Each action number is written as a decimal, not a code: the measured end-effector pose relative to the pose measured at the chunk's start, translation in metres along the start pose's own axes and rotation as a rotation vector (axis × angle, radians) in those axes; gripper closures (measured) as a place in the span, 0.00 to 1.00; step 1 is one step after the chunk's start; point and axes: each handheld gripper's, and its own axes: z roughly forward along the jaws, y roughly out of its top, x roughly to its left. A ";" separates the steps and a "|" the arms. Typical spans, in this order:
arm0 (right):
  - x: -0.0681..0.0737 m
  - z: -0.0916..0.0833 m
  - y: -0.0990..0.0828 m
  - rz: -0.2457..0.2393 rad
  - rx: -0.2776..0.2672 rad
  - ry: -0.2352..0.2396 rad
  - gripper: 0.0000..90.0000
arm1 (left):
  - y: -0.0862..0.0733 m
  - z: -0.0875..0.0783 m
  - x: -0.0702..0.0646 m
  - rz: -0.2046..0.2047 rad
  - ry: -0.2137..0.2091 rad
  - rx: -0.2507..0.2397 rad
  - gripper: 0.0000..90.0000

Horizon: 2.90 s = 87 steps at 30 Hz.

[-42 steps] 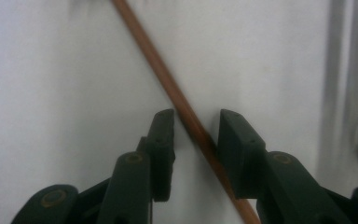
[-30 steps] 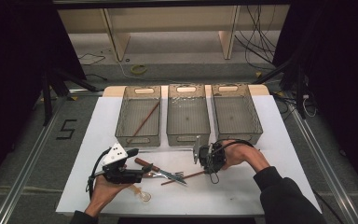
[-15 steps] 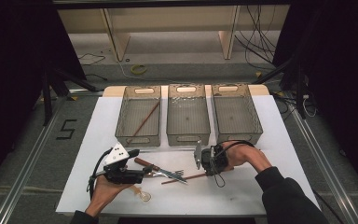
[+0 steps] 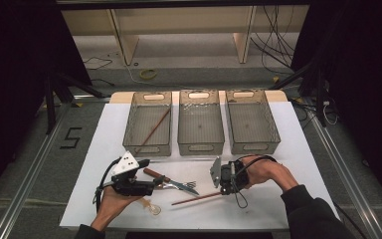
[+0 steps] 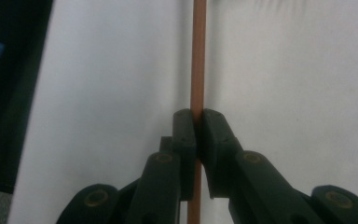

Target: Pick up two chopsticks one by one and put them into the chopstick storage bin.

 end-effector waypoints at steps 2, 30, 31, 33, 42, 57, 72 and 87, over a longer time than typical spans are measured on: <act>0.003 -0.004 0.001 -0.001 -0.011 -0.010 0.94 | 0.003 0.002 -0.003 0.008 -0.017 0.023 0.21; 0.001 -0.018 0.025 -0.038 -0.044 -0.164 0.94 | 0.044 0.054 -0.052 0.240 -0.172 0.406 0.43; 0.001 -0.018 0.025 -0.044 -0.045 -0.164 0.94 | 0.044 0.056 -0.054 0.248 -0.178 0.415 0.44; 0.002 -0.018 0.026 -0.041 -0.048 -0.169 0.94 | 0.045 0.059 -0.057 0.254 -0.192 0.431 0.48; 0.005 -0.021 0.027 -0.050 -0.054 -0.187 0.94 | 0.048 0.068 -0.066 0.307 -0.235 0.462 0.66; 0.008 -0.023 0.031 -0.062 -0.063 -0.192 0.94 | 0.048 0.073 -0.069 0.343 -0.277 0.500 0.87; 0.008 -0.029 0.029 -0.047 -0.098 -0.220 0.83 | 0.048 0.068 -0.065 0.355 -0.263 0.485 0.93; 0.021 -0.045 0.001 0.406 -0.392 -0.396 0.47 | 0.048 0.044 -0.008 0.201 -0.101 0.364 0.93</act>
